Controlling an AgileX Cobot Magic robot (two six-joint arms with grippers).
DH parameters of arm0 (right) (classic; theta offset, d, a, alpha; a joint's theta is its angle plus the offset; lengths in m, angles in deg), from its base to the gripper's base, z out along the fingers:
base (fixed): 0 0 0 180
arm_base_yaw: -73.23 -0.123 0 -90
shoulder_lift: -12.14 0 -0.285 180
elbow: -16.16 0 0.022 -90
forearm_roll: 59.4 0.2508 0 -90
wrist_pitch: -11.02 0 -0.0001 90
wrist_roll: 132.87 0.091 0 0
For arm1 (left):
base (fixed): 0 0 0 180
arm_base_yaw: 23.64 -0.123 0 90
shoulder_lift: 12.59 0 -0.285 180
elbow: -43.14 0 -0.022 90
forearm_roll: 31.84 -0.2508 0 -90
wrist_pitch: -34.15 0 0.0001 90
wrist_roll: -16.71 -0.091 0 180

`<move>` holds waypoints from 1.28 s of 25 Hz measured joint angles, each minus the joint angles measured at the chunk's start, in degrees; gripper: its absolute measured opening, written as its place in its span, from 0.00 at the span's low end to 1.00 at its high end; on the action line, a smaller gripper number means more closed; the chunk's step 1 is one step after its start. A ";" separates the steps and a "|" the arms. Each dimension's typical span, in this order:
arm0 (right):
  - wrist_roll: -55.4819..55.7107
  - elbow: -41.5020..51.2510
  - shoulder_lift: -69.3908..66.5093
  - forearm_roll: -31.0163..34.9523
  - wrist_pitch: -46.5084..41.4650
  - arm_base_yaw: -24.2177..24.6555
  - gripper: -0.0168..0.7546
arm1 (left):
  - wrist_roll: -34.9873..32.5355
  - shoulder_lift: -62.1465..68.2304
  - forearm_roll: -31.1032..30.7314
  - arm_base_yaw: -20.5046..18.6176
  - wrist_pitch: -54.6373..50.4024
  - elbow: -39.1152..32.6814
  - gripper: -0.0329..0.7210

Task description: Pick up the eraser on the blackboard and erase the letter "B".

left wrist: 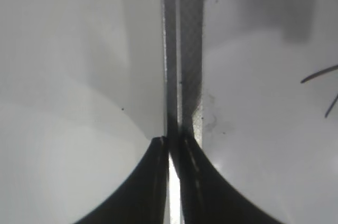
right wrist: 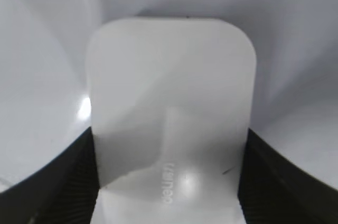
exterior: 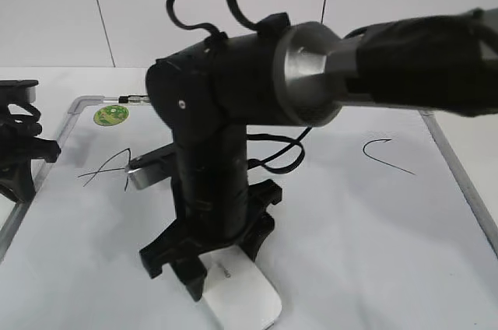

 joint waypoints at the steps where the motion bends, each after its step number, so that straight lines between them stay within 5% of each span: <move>1: 0.22 0.00 0.00 -0.36 0.00 0.98 0.71 | 0.00 0.00 0.00 0.00 0.00 0.00 0.10; 11: 0.92 0.00 0.00 -1.94 -0.14 15.77 0.71 | 0.00 0.00 0.00 0.00 -0.11 0.10 0.10; 32: 1.41 0.69 10.25 -3.59 -0.94 21.86 0.71 | 0.00 0.00 -0.12 0.00 -0.11 0.10 0.10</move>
